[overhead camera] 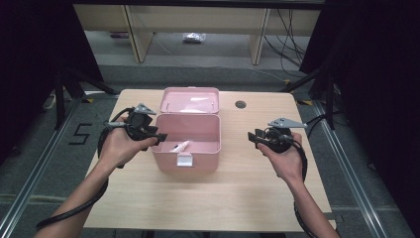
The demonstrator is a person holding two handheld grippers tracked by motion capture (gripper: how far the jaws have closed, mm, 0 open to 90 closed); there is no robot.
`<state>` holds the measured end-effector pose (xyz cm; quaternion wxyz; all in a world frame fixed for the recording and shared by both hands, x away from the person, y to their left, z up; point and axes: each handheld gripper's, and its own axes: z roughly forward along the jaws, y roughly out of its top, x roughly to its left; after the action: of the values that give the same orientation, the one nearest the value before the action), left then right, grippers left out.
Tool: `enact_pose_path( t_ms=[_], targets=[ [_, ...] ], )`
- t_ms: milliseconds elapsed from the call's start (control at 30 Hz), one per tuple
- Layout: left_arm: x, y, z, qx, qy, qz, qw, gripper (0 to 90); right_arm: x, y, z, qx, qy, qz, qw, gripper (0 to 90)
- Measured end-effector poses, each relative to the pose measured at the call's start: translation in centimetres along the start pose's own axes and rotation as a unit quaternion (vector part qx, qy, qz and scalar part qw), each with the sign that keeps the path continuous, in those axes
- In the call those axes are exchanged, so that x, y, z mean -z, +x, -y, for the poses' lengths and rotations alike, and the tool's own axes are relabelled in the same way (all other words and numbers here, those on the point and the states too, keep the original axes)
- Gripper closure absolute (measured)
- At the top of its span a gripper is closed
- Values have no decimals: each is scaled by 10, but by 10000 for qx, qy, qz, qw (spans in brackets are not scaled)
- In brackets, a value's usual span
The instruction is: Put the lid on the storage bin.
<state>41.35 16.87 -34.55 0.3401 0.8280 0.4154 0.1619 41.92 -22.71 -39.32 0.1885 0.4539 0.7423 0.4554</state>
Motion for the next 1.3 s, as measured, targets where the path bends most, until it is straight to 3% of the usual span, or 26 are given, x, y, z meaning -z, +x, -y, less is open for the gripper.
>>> enact_pose_path(
  t_ms=[67, 200, 233, 267, 300, 367, 433, 600, 633, 700, 900, 933, 1000, 1167, 1233, 1267, 1300],
  targets=[
    [2, -1, 3, -71, -10, 9, 10000, 637, -4, -1, -6, 86, 34, 3, 10000, 649],
    [5, -5, 9, -122, -55, 40, 9999, 740, -10, 1, -17, -41, 2, 6, 10000, 649],
    [5, -6, 10, -152, -47, 33, 9999, 767, -12, -1, -20, 96, -15, 21, 10000, 650],
    [6, -7, 11, -156, -67, 41, 9998, 785, -13, 0, -22, 38, -13, -23, 10000, 649],
    [6, -8, 12, -164, -112, 64, 9998, 808, -14, 0, -24, 124, -77, -2, 9999, 649],
    [8, -10, 14, -195, -156, 90, 9996, 855, -14, 3, -29, 0, -15, 44, 10000, 650],
    [8, -12, 17, -165, -325, 108, 9993, 893, -15, 3, -34, 22, -45, 28, 10000, 650],
    [9, -18, 26, -178, -669, 272, 9972, 900, -21, 2, -44, 92, -32, 96, 9999, 652],
    [9, -19, 27, -181, -686, 308, 9970, 900, -24, 3, -46, -32, 11, 94, 10000, 652],
    [7, -25, 31, -234, -819, 347, 9958, 900, -30, 2, -51, -49, 17, 59, 10000, 654],
    [1, -36, 40, -383, -904, 550, 9936, 900, -49, 4, -72, -104, 183, 50, 9998, 667],
    [-1, -37, 41, -364, -924, 578, 9934, 900, -54, 3, -75, 17, 185, 52, 9998, 670],
    [-5, -40, 44, -317, -1001, 606, 9926, 900, -63, 4, -82, -112, 266, 62, 9996, 674],
    [-14, -46, 51, -360, -1038, 769, 9910, 900, -84, 1, -93, -177, 409, 52, 9990, 688],
    [-16, -47, 52, -453, -977, 774, 9912, 900, -91, 1, -97, -299, 549, 113, 9980, 694],
    [-19, -49, 53, -418, -1048, 824, 9902, 900, -96, -1, -98, -216, 509, 135, 9984, 697],
    [-20, -49, 54, -491, -1033, 789, 9903, 900, -100, 0, -101, -386, 620, 119, 9973, 700]
  ],
)
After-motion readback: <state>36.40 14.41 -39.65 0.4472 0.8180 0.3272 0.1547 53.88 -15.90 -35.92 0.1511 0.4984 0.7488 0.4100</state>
